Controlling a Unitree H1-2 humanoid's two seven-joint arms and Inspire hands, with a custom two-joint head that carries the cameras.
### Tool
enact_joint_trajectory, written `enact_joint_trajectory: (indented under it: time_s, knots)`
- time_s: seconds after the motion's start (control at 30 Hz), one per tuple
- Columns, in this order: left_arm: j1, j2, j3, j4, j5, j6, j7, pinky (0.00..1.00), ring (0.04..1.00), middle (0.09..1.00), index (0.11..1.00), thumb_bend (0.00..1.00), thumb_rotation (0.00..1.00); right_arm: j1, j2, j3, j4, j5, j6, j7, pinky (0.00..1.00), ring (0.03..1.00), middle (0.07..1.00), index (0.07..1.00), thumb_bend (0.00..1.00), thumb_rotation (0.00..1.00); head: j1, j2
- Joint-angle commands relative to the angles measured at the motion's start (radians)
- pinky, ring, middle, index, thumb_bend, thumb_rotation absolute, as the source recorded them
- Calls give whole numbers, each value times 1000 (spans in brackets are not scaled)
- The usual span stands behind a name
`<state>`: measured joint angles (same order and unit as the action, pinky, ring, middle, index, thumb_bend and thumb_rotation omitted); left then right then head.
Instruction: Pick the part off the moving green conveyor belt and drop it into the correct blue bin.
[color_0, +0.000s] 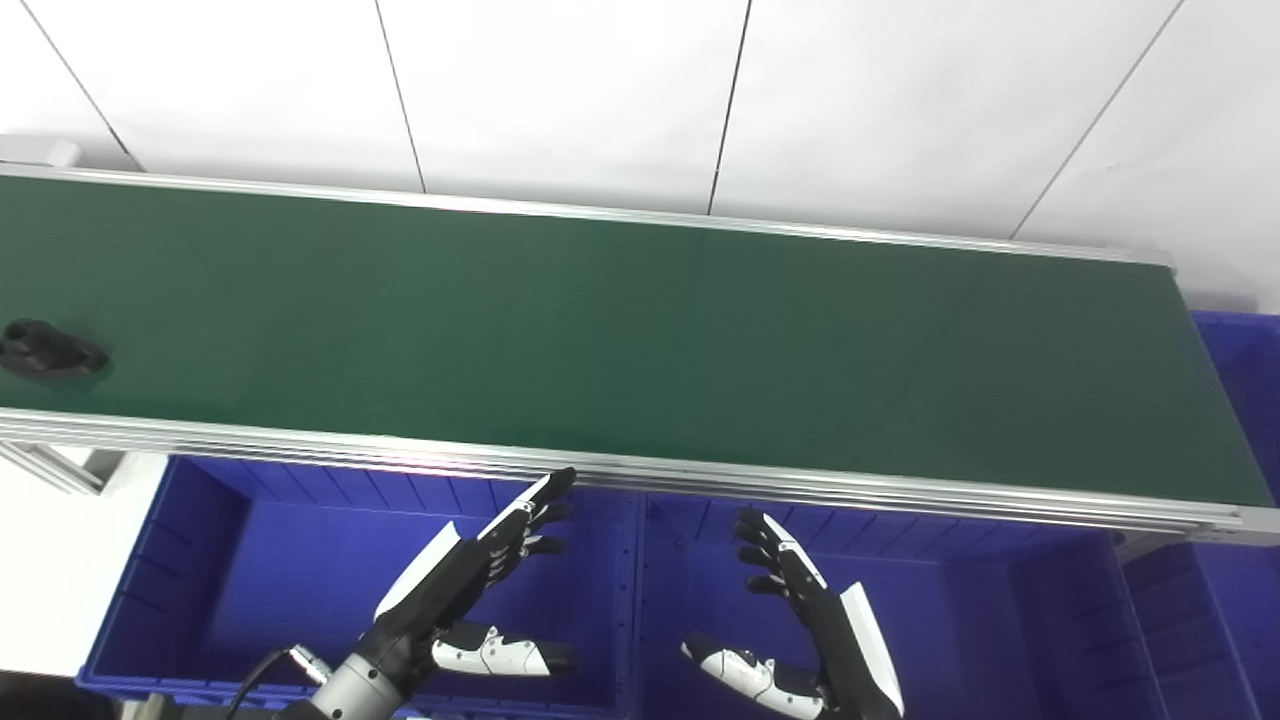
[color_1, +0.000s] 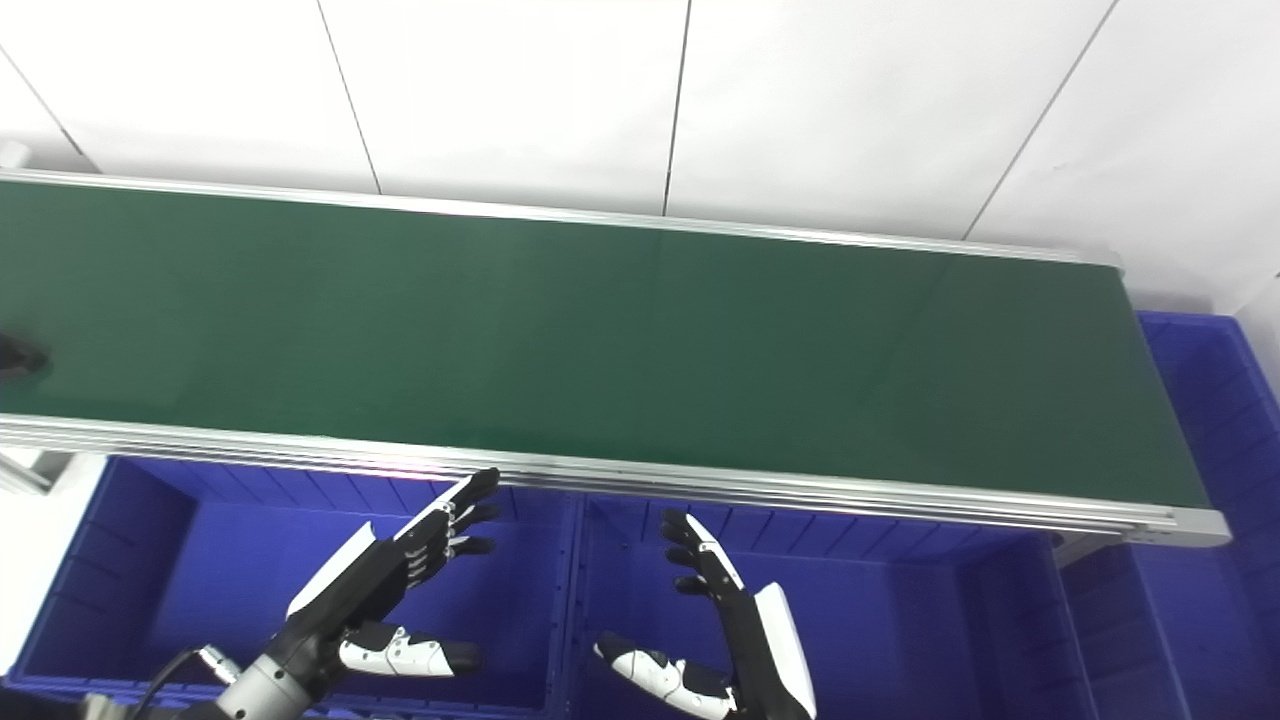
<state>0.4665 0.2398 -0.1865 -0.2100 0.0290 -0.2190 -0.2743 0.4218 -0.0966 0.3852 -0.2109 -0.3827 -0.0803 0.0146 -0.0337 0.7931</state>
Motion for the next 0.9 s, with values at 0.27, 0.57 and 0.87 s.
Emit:
enact_joint_trajectory:
  time_s: [0.27,0.57,0.87]
  knots:
    - [2,19,-4,5,5,-25,-7,854,954,996,980,710,398,24,7,20,13,-35,-110,-33,736,833,869,909,633,341,7,-28]
    - [-22,10,-1,31,15,-47,5,839,949,993,973,709,375,-27,16,23,71,-25,-122,-31,745,830,870,909,626,325,93,-76]
    - [-46,5,17,102,35,-96,24,857,951,998,982,701,383,-91,38,33,120,-17,-155,-40,731,826,871,904,621,314,83,-101]
